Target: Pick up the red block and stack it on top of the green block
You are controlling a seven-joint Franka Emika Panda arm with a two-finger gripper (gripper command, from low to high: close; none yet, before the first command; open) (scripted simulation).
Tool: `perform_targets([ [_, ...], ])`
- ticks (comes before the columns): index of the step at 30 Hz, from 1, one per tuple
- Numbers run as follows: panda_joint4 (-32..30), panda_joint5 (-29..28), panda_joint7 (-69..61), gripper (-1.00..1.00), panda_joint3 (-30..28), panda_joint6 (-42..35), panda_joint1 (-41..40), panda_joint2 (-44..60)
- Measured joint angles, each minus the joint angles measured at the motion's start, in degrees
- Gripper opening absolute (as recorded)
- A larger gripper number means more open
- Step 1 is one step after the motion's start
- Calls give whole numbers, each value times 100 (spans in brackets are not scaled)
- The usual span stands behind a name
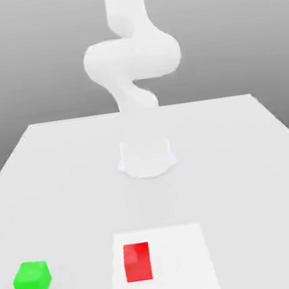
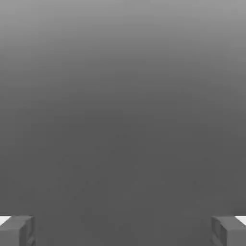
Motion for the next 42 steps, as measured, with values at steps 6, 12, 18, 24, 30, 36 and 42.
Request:
perform_targets([
  [6,-539,22,-201,0,-160,660,8,1282],
  [12,-1063,62,-407,0,-297,1300,-4,2529],
  [18,-1585,108,-616,0,-393,1936,-68,3776],
  [24,-1820,232,-814,0,-344,2749,-168,5021],
  [30,-1722,391,-933,-100,-205,3363,-271,5752],
  [36,-1748,336,-892,-100,-227,3219,-261,5585],
  [42,-1717,161,-589,-100,-525,2236,-400,4635],
])
